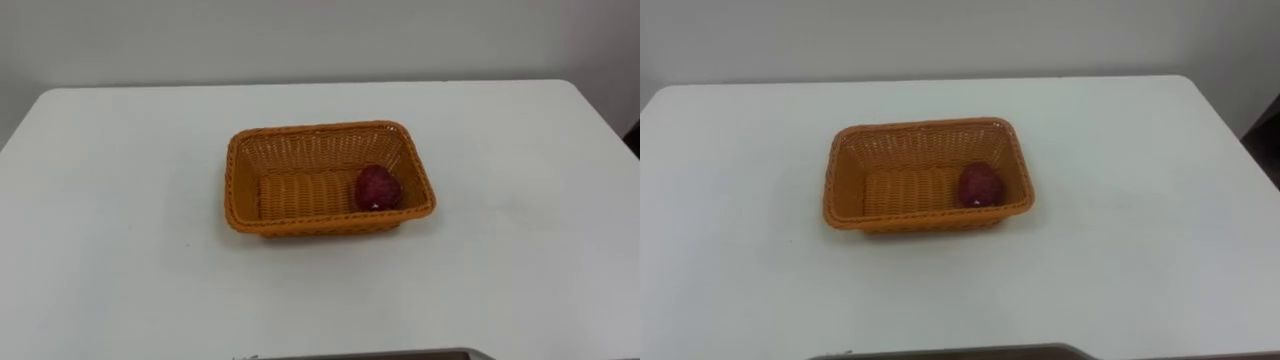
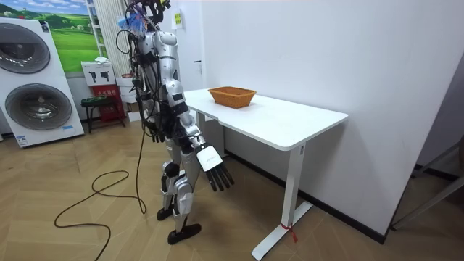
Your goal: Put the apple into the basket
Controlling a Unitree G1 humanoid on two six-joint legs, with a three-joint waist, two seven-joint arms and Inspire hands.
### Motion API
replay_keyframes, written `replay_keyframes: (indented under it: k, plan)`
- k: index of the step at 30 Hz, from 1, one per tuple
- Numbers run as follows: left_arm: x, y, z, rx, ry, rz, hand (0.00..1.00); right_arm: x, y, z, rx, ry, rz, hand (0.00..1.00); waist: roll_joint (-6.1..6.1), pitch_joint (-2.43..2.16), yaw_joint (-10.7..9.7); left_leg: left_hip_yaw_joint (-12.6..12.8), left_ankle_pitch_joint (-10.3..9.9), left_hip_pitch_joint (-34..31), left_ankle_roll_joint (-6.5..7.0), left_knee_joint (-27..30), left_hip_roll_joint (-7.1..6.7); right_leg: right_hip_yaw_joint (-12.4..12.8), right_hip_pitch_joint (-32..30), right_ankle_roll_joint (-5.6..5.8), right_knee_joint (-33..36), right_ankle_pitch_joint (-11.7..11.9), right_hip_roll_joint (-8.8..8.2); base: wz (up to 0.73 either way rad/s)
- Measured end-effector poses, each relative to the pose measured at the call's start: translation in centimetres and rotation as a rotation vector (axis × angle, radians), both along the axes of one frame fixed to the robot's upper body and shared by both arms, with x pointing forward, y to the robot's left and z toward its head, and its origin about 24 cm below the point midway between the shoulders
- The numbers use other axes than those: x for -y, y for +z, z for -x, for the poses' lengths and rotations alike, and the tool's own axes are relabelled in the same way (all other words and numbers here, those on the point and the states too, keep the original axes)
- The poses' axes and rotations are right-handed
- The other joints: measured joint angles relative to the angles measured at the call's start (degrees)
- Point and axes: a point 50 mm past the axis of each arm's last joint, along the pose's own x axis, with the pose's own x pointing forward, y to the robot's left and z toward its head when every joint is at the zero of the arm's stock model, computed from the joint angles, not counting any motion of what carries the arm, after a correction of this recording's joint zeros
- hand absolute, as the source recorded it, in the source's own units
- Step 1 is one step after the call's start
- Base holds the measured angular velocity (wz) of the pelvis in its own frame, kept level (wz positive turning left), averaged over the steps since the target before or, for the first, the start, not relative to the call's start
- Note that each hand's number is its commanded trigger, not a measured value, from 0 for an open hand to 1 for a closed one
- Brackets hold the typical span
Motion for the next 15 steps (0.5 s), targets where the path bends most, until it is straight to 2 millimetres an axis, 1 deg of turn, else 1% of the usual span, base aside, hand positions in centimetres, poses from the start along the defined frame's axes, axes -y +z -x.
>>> replay_keyframes:
  k: [3, 5, 8, 15]
  plan:
    - [0.4, -0.1, 0.0, -0.01, 0.004, 0.017, 0.0, -0.8, -0.5, 0.5, -0.056, 0.053, -0.105, 0.0, 0.75, 0.0, 0.26, -0.02, 0.0, -0.06, 0.0, -0.16, -0.04, -0.1, 0.25, 0.04, -0.08, -0.03, -0.03, 0.0]
    - [0.5, -0.2, -0.1, -0.009, 0.004, 0.027, 0.0, -1.1, -0.7, 0.6, -0.073, 0.079, -0.144, 0.0, 1.04, 0.12, 0.37, -0.06, 0.0, -0.07, 0.0, -0.16, -0.05, -0.16, 0.25, 0.05, -0.07, -0.07, -0.04, 0.0]
    - [0.8, -0.2, 0.0, -0.016, 0.002, 0.037, 0.0, -1.6, -1.0, 0.6, -0.086, 0.098, -0.201, 0.0, 1.13, 0.19, 0.75, -0.09, 0.0, -0.08, 0.0, -0.07, -0.07, -0.21, 0.11, -0.02, -0.04, -0.24, -0.07, 0.0]
    - [1.7, -0.5, 0.1, -0.04, -0.019, 0.075, 0.0, -2.6, -1.3, 0.3, -0.094, 0.145, -0.288, 0.0, 1.11, 0.19, 0.78, -0.58, 0.0, -0.08, -0.01, 0.15, -0.12, -0.49, 0.2, -0.08, 0.08, -0.52, -0.11, 0.04]
